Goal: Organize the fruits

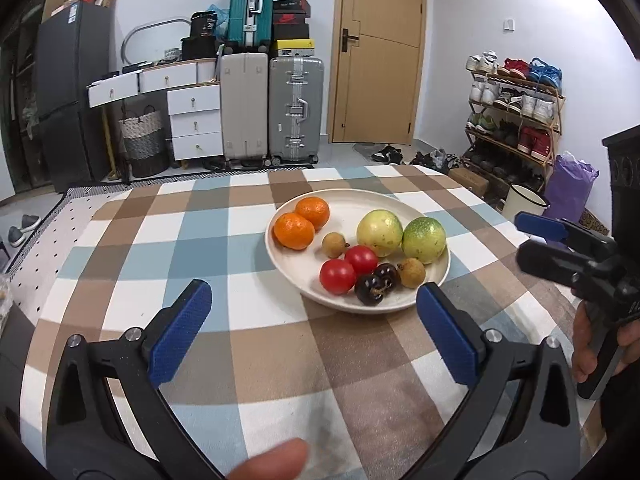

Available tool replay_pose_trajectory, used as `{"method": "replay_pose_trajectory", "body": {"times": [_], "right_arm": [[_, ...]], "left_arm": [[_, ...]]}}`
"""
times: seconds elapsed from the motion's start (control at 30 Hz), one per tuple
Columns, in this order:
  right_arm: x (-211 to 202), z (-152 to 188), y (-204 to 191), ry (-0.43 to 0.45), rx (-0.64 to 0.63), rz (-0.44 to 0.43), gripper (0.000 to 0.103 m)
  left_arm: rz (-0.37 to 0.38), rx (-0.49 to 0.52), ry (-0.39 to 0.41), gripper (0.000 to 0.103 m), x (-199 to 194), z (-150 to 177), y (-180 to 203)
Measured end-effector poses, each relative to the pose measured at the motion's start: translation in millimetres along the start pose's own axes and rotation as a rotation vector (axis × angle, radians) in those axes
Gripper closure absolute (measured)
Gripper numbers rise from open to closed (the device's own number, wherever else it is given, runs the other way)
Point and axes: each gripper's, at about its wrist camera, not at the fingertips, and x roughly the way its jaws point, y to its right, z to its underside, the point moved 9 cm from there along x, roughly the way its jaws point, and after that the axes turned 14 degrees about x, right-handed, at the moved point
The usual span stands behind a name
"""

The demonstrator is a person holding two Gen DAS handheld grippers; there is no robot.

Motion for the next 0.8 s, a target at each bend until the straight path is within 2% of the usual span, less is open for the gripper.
{"method": "replay_pose_trajectory", "body": {"times": [0.33,0.57,0.8], "right_arm": [[-14.7,6.3,-10.6,0.066,-0.054,0.005,0.000],[-11.2,13.2,-15.5,0.084,-0.113,0.052,0.000],[-11.6,13.4,-17.6,0.090,-0.120,0.042,0.000]], "left_arm": [[-0.025,-0.046,0.017,0.001,-10.8,13.6,-8.1],[-0.027,-0.023,0.026,0.001,-12.4,12.3,-4.5],[-0.022,-0.002,0.036,0.001,-13.5,9.6,0.6]]}}
